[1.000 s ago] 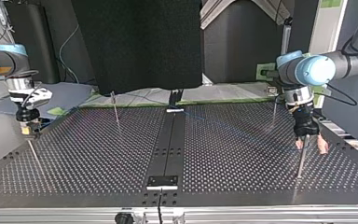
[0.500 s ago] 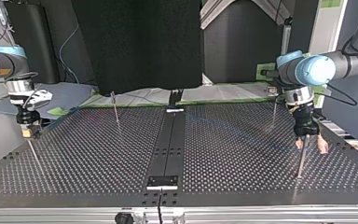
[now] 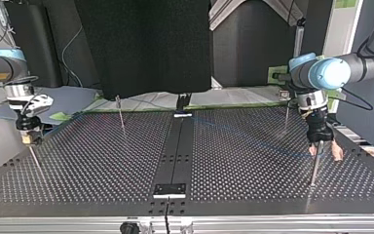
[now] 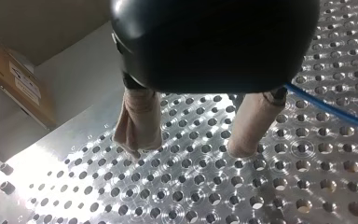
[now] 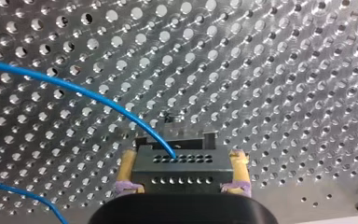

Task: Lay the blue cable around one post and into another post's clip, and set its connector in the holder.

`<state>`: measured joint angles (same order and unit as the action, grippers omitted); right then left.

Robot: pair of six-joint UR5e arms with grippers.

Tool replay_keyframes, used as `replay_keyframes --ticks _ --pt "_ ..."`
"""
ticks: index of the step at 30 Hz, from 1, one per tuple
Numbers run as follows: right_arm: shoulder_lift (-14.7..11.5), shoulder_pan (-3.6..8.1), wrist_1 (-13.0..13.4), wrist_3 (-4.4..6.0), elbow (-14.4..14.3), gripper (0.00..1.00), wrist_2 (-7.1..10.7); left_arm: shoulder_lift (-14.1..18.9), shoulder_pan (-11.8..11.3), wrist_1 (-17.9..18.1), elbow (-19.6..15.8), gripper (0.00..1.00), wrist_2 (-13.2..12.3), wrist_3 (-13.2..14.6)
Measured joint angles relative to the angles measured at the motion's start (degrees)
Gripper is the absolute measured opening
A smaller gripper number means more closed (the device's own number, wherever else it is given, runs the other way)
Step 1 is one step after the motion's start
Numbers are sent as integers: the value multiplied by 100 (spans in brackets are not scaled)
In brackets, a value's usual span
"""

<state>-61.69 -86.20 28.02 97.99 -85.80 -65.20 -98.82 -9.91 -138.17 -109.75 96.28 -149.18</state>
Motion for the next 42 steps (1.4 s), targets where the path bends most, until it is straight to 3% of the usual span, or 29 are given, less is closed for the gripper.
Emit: replay_keyframes --ticks 12,27,42 --pt "21 7 -135 0 84 0 115 0 3 0 0 100 0 -12" --pt "141 17 -174 -106 120 0 124 0 4 7 0 100 0 -5" --pt "143 12 -219 -75 209 0 172 0 1 17 0 100 0 2"
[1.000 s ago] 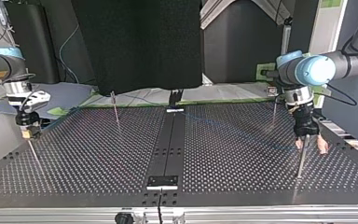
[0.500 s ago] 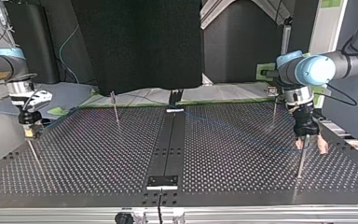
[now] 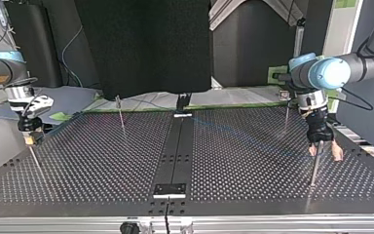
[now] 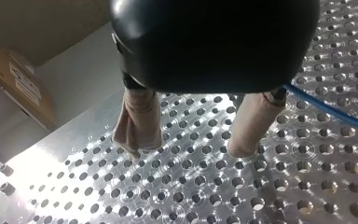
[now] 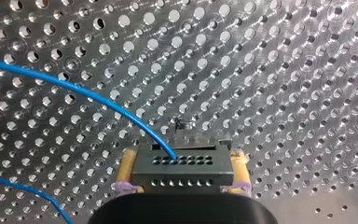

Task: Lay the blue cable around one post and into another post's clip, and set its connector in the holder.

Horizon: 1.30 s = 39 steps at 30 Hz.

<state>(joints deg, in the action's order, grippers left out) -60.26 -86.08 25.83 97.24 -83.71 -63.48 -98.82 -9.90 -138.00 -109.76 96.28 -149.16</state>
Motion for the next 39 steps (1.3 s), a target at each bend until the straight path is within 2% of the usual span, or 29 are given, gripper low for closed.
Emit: replay_keyframes --ticks 29,32,39 --pt "11 8 3 15 83 0 2 0 -6 7 0 100 -6 -8" --pt "7 9 -146 107 92 0 0 0 -3 8 1 100 -3 -8" --pt "8 9 -107 113 72 0 3 0 -2 9 0 100 -3 -8"
